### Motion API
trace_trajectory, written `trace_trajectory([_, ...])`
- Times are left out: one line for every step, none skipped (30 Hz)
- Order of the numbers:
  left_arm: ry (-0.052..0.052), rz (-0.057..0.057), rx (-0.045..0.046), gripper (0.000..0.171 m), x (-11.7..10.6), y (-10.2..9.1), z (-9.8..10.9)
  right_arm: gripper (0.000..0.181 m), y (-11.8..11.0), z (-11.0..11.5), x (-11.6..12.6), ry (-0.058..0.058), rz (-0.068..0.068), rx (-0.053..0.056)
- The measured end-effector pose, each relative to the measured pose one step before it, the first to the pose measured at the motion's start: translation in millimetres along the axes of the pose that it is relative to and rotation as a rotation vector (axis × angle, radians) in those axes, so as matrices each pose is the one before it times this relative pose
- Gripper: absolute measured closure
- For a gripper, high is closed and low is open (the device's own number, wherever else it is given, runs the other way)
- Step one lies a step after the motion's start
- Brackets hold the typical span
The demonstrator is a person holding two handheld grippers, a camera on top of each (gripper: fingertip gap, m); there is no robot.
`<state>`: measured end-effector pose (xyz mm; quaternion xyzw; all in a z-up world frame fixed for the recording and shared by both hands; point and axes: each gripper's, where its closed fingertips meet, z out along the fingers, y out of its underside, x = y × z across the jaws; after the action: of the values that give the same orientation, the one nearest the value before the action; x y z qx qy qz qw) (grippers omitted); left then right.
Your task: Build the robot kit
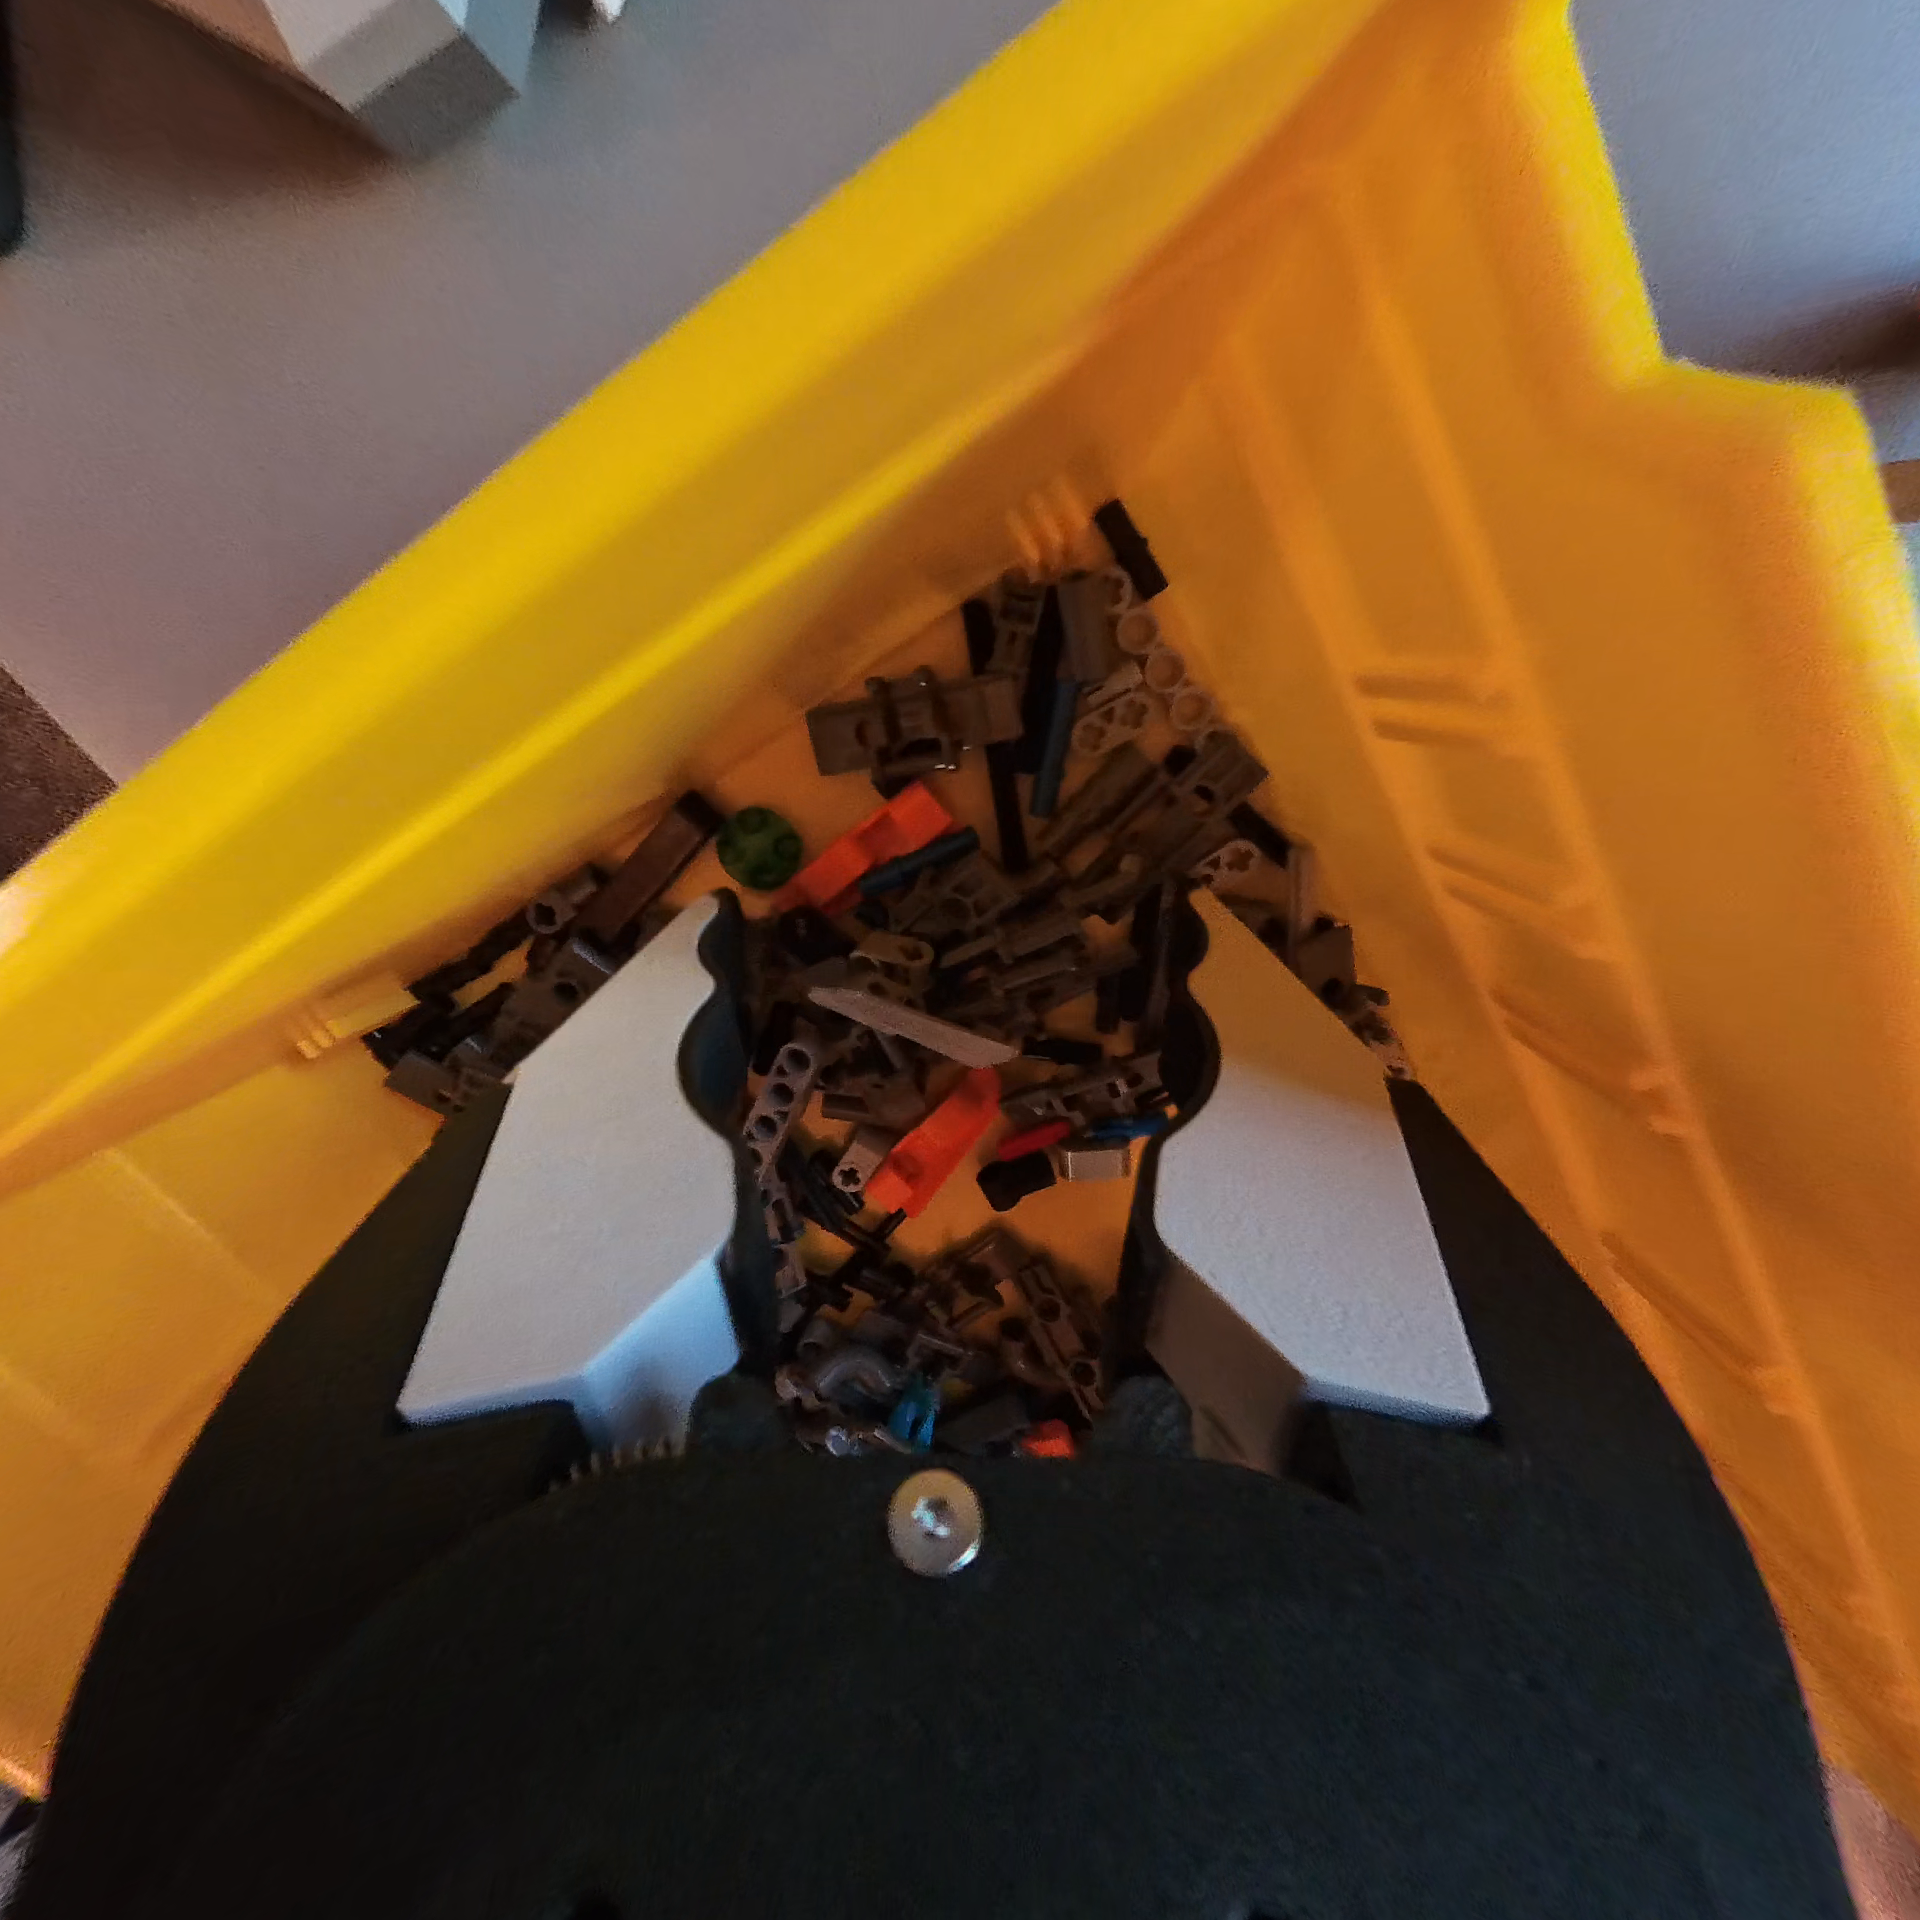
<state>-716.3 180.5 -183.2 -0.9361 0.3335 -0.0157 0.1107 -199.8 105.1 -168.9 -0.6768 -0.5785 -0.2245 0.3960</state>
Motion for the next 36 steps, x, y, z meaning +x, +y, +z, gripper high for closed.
trace_trajectory([0.0007, 0.0014, -0.00801, 0.097, -0.48, 1.68, 0.56, 0.181, 0.02, 0.3, -0.39, -0.0021, -0.0008, -0.001])
trace_trajectory([0.0036, 0.0096, -0.01216, 0.103, 0.17, 2.48, 1.31, 0.181, 0.07, 0.16, -0.31, -0.0014, 0.0, -0.0008])
trace_trajectory([0.0093, 0.0114, 0.01052, 0.11, 0.82, -0.9, -0.22, 0.181, 0.08, -0.04, -0.14, -0.0009, 0.0003, -0.0006])
trace_trajectory([0.0027, 0.0063, 0.00053, 0.111, -0.55, 0.43, -0.15, 0.181, -0.06, -0.2, 0.0, 0.0004, 0.0002, 0.0003])
trace_trajectory([-0.0055, 0.0006, -0.00661, 0.12, -2.28, 1.48, -0.74, 0.181, -0.13, -0.28, 0.31, 0.0015, 0.0005, 0.001])
trace_trajectory([-0.0253, 0.0081, -0.00835, 0.141, -4.98, 2.17, -1.33, 0.181, -0.05, -0.24, 0.14, 0.0003, 0.0013, 0.0004])
trace_trajectory([-0.0394, 0.0169, -0.00784, 0.155, -6.8, 2.74, -0.81, 0.181, 0.16, -0.12, 0.05, 0.0001, 0.0009, -0.0006])
trace_trajectory([-0.0388, 0.0179, -0.01027, 0.156, -6.54, 3.37, -0.22, 0.18, 0.09, 0.03, 0.11, 0.0002, -0.0003, -0.0007])
trace_trajectory([-0.0256, 0.0112, -0.01871, 0.157, -4.56, 5.04, 0.05, 0.18, 0.22, 0.15, -0.11, -0.0005, -0.0005, -0.0005])
trace_trajectory([-0.0106, 0.0039, -0.01576, 0.156, -2.3, 4.79, -0.31, 0.18, 0.18, 0.21, -0.23, -0.0013, 0.0003, -0.0009])
trace_trajectory([-0.0037, -0.0024, -0.00191, 0.157, -1.25, 2.88, -1.15, 0.18, 0.35, 0.39, -0.25, -0.0017, 0.0009, -0.0013])
trace_trajectory([-0.0011, -0.0051, 0.00773, 0.157, -1.09, 1.37, -2.12, 0.18, 0.25, 0.29, -0.15, -0.0012, 0.0005, -0.0008])
trace_trajectory([-0.005, -0.0046, 0.00664, 0.157, -2.0, 1.2, -2.72, 0.181, 0.32, 0.36, -0.11, -0.0006, 0.0004, -0.0004])
trace_trajectory([-0.0263, -0.0019, 0.00361, 0.157, -5.7, 1.2, -3.03, 0.18, 0.45, 0.53, 0.05, -0.0005, 0.001, -0.0013])
trace_trajectory([-0.0461, 0.0005, 0.00534, 0.157, -9.6, 0.45, -3.0, 0.18, 0.86, 0.69, -0.02, -0.0008, 0.0016, -0.0026])
trace_trajectory([-0.0394, -0.0028, 0.00892, 0.157, -8.97, -0.28, -2.94, 0.18, 1.06, 0.7, 0.01, -0.0011, 0.0018, -0.0034])
trace_trajectory([-0.0139, -0.0164, 0.01136, 0.157, -5.06, -0.97, -2.87, 0.18, 1.26, 0.71, 0.09, -0.001, 0.0021, -0.0041])
trace_trajectory([-0.0181, -0.0247, 0.00803, 0.157, -5.51, -0.73, -3.1, 0.18, 1.27, 0.7, 0.14, 0.0001, 0.0017, -0.004])
trace_trajectory([-0.0245, -0.0194, 0.0187, 0.156, -5.34, -2.18, -3.64, 0.18, 1.45, 0.53, 0.13, 0.0007, 0.0019, -0.0039])
trace_trajectory([-0.0087, 0.0007, 0.02574, 0.146, -1.13, -3.27, -3.86, 0.18, 1.36, 0.39, 0.06, 0.0004, 0.0021, -0.0042])
trace_trajectory([0.0246, 0.0094, 0.02797, 0.131, 5.5, -3.47, -3.71, 0.18, 1.13, 0.17, 0.33, 0.002, 0.0017, -0.0035])
trace_trajectory([0.055, 0.0017, 0.03166, 0.13, 10.96, -3.6, -3.6, 0.18, 0.79, 0.16, 0.55, 0.0027, 0.0018, -0.0021])
trace_trajectory([0.0832, 0.0001, 0.0416, 0.128, 15.75, -5.19, -3.19, 0.181, 0.56, 0.02, 0.43, 0.002, 0.0029, -0.0016])
trace_trajectory([0.0876, -0.0003, 0.04385, 0.128, 16.59, -5.17, -1.94, 0.181, 0.15, 0.27, 0.42, 0.0016, 0.0028, -0.0008])
trace_trajectory([0.073, 0.0007, 0.0326, 0.125, 13.8, -3.48, -0.18, 0.181, 0.0, 0.38, 0.29, 0.0008, 0.0017, -0.0002])
trace_trajectory([0.0628, 0.0094, 0.01655, 0.119, 12.03, -0.84, 1.76, 0.181, 0.01, 0.6, 0.02, -0.0001, 0.0007, -0.0011])
trace_trajectory([0.0527, 0.0177, 0.00144, 0.112, 10.53, 1.73, 3.36, 0.181, -0.17, 0.61, -0.35, -0.0017, 0.0002, -0.001])
trace_trajectory([0.0376, 0.0258, -0.00267, 0.107, 8.63, 2.66, 4.44, 0.181, -0.7, 0.54, -0.38, -0.0023, -0.0006, 0.0018])
trace_trajectory([0.0152, 0.0293, -0.00065, 0.102, 5.91, 2.64, 5.13, 0.181, -0.71, 0.51, -0.27, -0.0013, -0.0006, 0.0026])
trace_trajectory([0.0027, 0.0275, -0.00768, 0.102, 4.56, 3.46, 5.39, 0.181, -0.38, 0.5, -0.23, -0.0014, 0.0003, 0.0002])
trace_trajectory([0.0015, 0.022, -0.00903, 0.099, 4.33, 2.89, 5.33, 0.181, 0.02, 0.37, -0.04, -0.0003, 0.0006, -0.0013])
trace_trajectory([-0.0017, 0.0128, -0.0078, 0.098, 3.52, 2.28, 4.95, 0.181, -0.19, 0.21, 0.12, 0.0005, 0.0006, 0.0006])
trace_trajectory([-0.0114, 0.0063, -0.00368, 0.103, 1.15, 1.39, 4.07, 0.181, 0.0, 0.23, 0.15, -0.0002, 0.0019, 0.0011])
trace_trajectory([-0.0029, 0.0045, 0.01152, 0.109, 1.31, -1.04, 1.59, 0.18, 0.08, 0.18, 0.08, -0.0003, 0.0026, 0.0004])
trace_trajectory([-0.0111, 0.0009, 0.01982, 0.114, -0.91, -2.11, 0.19, 0.181, 0.23, 0.03, 0.2, -0.0001, 0.0022, 0.0006])
trace_trajectory([-0.0121, 0.005, 0.00669, 0.115, -1.36, -0.38, 1.08, 0.181, 0.22, 0.0, 0.11, 0.0001, 0.0016, 0.0002])
